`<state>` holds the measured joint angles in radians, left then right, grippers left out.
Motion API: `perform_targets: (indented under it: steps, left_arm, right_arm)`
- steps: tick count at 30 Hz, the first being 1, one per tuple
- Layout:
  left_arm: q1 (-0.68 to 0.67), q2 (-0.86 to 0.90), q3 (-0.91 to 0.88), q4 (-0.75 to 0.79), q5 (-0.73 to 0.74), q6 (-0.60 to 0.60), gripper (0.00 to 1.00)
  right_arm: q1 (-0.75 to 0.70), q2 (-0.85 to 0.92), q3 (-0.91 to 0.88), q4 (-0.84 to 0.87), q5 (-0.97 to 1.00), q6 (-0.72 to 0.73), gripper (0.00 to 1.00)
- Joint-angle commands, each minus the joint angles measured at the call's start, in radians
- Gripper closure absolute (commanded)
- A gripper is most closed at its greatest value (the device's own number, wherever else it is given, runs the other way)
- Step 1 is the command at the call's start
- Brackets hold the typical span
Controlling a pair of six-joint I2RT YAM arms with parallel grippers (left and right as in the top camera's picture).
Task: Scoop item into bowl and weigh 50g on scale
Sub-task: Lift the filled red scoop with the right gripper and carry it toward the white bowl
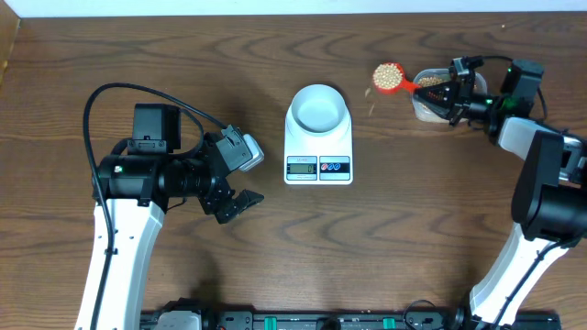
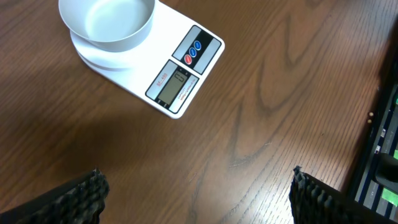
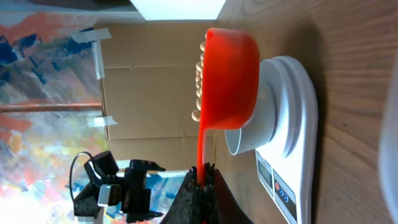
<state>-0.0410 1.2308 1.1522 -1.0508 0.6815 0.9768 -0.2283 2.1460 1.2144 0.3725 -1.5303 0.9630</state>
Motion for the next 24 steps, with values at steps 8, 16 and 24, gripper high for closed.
perform_targets:
  steps: [8,16,24]
  left_arm:
    - [0.003,0.006,0.018,-0.003,0.003,0.014,0.05]
    - [0.003,0.006,0.018,-0.003,0.003,0.014,0.05]
    - [0.003,0.007,0.016,0.000,0.003,0.014,0.05]
  right_arm:
    - [0.087,0.001,0.004,0.147,-0.029,0.148,0.99]
    - [0.147,0.001,0.004,0.151,-0.029,0.151,0.99]
    - [0.200,0.001,0.004,0.187,-0.029,0.151,0.99]
